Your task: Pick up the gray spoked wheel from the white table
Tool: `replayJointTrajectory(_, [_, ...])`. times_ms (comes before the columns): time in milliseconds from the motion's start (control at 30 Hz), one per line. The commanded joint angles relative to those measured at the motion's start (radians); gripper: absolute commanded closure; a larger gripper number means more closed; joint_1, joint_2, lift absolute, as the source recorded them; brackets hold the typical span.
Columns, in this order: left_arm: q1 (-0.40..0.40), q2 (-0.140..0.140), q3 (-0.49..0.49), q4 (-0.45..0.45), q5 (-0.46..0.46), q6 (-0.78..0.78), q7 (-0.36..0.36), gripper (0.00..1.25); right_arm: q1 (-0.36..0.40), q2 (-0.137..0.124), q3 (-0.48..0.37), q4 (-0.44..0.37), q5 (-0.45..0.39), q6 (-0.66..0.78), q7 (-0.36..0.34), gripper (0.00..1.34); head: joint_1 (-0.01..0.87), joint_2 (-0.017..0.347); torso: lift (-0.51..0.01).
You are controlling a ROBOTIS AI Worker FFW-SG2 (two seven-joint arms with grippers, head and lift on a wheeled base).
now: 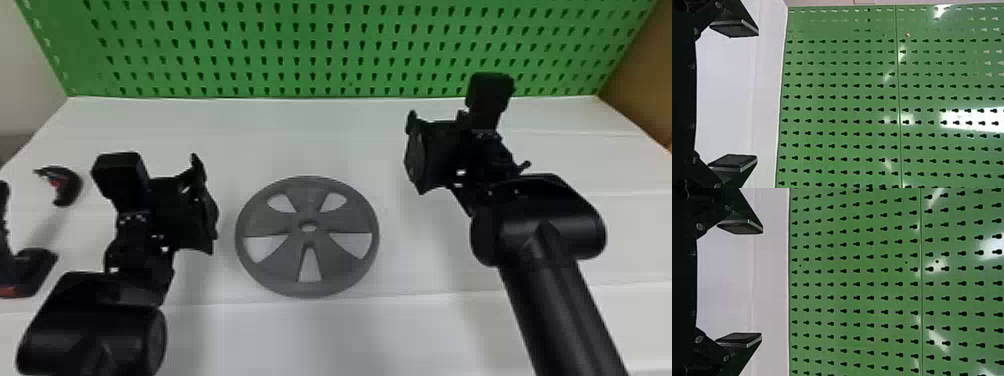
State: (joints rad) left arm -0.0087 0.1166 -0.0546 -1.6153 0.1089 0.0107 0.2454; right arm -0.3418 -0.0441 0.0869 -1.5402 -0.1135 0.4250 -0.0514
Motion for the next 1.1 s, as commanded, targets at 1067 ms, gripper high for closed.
replayJointTrajectory(1067, [-0.013, 0.002, -0.007, 0.000, -0.012, 0.003, 0.000, 0.15, -0.477, -0.007, -0.033, 0.282, -0.031, 0.917, -0.073, 0.32, 0.765, 0.002, -0.096])
